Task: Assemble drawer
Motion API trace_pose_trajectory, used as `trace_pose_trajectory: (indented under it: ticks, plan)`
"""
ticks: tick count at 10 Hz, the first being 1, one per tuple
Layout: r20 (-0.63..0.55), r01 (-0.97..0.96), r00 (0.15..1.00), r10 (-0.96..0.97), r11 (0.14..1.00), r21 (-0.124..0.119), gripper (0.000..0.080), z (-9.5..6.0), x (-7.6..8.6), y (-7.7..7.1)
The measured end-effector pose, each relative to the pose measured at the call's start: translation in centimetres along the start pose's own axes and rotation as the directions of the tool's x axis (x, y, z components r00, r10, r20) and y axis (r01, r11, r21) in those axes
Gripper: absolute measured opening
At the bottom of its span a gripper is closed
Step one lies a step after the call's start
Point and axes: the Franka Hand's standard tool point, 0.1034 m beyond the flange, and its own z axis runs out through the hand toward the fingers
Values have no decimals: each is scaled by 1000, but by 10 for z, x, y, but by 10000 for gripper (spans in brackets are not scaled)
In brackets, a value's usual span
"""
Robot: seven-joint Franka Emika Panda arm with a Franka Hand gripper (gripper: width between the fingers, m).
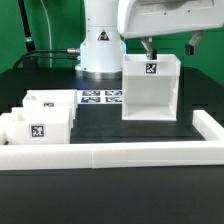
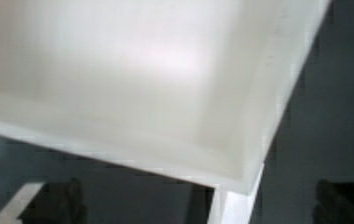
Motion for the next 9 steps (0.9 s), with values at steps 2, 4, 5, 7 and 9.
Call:
trace_pose_trajectory:
  ticks: [2, 4, 5, 7, 9]
  plan:
    - [1, 1, 1000, -1, 1000, 0, 649, 1, 0, 0]
    - [-3, -19, 1000, 19, 1000, 1, 649, 1, -1, 0]
    - [-21, -96, 995, 96, 995, -1, 649, 1, -9, 0]
    - [-26, -205, 978, 205, 979, -9, 649, 7, -30, -13]
    - [-34, -276, 961, 275, 961, -10, 649, 19, -47, -25]
